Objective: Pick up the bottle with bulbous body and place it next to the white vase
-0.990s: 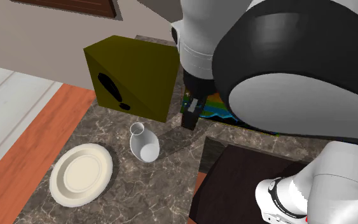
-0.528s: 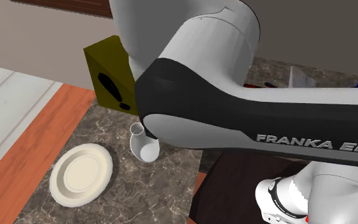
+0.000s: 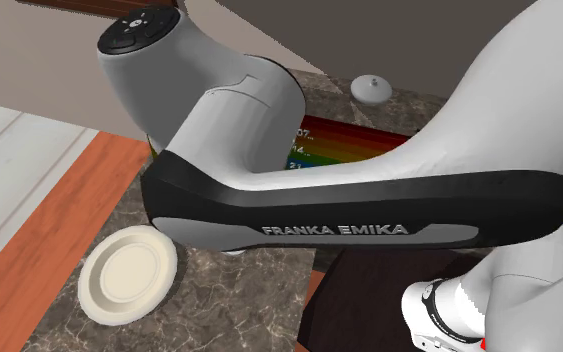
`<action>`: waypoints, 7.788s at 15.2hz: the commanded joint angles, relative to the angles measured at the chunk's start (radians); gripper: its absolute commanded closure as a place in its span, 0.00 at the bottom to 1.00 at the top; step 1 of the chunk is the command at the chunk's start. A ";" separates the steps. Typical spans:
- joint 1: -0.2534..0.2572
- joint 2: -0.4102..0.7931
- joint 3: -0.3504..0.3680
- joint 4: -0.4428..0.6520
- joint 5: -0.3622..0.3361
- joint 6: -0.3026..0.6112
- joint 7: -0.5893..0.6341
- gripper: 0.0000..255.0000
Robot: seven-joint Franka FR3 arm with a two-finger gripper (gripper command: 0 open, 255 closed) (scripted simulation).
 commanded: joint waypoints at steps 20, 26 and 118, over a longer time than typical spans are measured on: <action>0.000 0.044 0.003 -0.056 -0.011 0.099 0.008 1.00; 0.000 0.033 0.002 -0.040 -0.008 0.073 0.005 1.00; -0.342 -0.029 -0.485 0.720 -0.047 -0.735 -0.835 1.00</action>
